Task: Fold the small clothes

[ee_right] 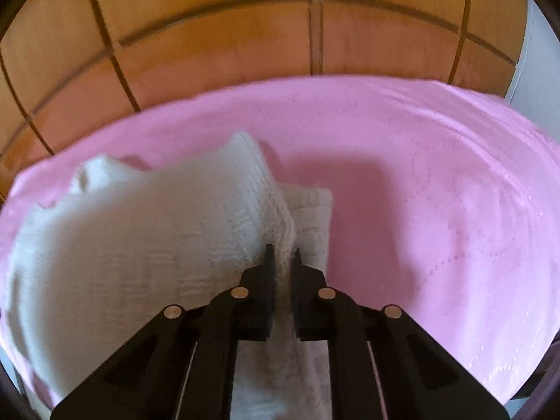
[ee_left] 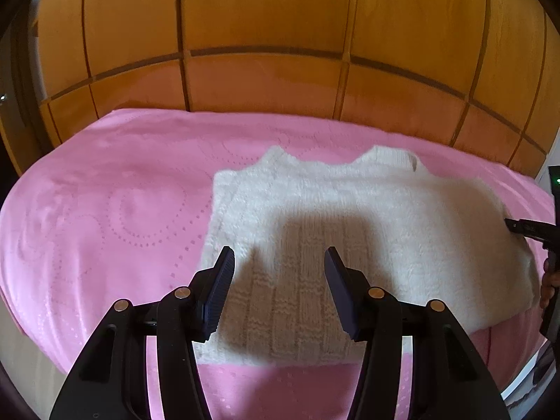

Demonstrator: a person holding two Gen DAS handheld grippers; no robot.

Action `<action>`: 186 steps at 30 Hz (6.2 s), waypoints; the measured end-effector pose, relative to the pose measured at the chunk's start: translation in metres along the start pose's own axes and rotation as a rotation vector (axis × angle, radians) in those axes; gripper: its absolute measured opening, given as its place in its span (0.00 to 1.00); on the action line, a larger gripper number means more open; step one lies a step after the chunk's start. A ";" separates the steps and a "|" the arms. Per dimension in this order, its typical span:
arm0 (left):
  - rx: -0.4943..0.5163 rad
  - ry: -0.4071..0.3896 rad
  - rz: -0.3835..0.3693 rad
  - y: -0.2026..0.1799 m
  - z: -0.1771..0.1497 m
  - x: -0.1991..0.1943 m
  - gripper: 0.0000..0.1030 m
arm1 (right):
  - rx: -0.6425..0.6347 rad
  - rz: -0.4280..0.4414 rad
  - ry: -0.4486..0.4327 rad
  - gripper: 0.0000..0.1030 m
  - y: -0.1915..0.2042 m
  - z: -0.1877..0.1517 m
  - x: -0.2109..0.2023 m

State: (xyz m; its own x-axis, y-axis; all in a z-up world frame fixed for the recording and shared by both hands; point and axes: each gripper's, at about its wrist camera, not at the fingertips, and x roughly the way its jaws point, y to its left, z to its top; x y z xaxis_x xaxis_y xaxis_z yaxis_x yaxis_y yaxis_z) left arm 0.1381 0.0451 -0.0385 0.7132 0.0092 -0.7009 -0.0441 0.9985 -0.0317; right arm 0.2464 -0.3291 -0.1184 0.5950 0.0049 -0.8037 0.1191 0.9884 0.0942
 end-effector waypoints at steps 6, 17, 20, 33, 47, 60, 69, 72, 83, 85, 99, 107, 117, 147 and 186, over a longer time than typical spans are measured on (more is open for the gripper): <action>-0.002 0.038 -0.013 -0.002 -0.009 0.007 0.51 | 0.087 0.083 -0.020 0.08 -0.017 -0.005 0.000; 0.006 0.085 -0.047 -0.012 -0.024 0.013 0.51 | 0.251 0.334 0.000 0.68 -0.057 -0.037 -0.030; 0.010 0.088 -0.044 -0.012 -0.025 0.013 0.51 | 0.234 0.389 0.029 0.68 -0.050 -0.053 -0.026; -0.022 0.080 -0.061 -0.004 -0.027 0.015 0.51 | 0.148 0.438 0.117 0.31 -0.018 -0.054 -0.028; -0.043 0.091 -0.084 0.004 -0.032 0.024 0.51 | 0.005 0.443 0.079 0.26 0.026 -0.030 -0.085; -0.089 0.101 -0.119 0.018 -0.031 0.017 0.51 | 0.067 0.420 0.109 0.25 0.022 -0.030 -0.074; -0.218 0.116 -0.153 0.075 -0.032 0.014 0.51 | -0.095 0.592 0.038 0.24 0.114 -0.003 -0.117; -0.245 0.124 -0.123 0.088 -0.036 0.016 0.51 | -0.173 0.627 0.054 0.23 0.164 0.002 -0.116; -0.427 0.098 -0.288 0.122 -0.036 0.003 0.51 | -0.324 0.789 0.141 0.39 0.279 -0.020 -0.094; -0.466 0.102 -0.338 0.130 -0.037 0.002 0.51 | -0.278 0.851 0.132 0.56 0.268 -0.019 -0.096; -0.639 0.156 -0.668 0.135 -0.023 0.009 0.64 | -0.138 0.582 0.148 0.62 0.125 -0.051 -0.106; -0.470 0.208 -0.577 0.085 0.004 0.029 0.15 | -0.310 0.583 0.153 0.62 0.179 -0.072 -0.099; -0.198 0.152 -0.151 0.070 -0.009 0.018 0.33 | -0.418 0.538 0.167 0.63 0.208 -0.095 -0.081; -0.024 -0.068 -0.100 0.027 0.014 -0.022 0.51 | -0.339 0.495 0.087 0.64 0.216 0.018 -0.090; -0.302 0.148 -0.475 0.113 -0.022 0.067 0.50 | -0.085 0.813 0.303 0.48 0.189 0.002 0.005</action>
State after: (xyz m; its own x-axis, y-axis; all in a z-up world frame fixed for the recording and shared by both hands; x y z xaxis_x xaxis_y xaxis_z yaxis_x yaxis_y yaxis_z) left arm 0.1662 0.1570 -0.1047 0.5991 -0.4652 -0.6516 0.0434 0.8316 -0.5537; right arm 0.2735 -0.1426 -0.1034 0.2317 0.7422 -0.6288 -0.3175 0.6687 0.6724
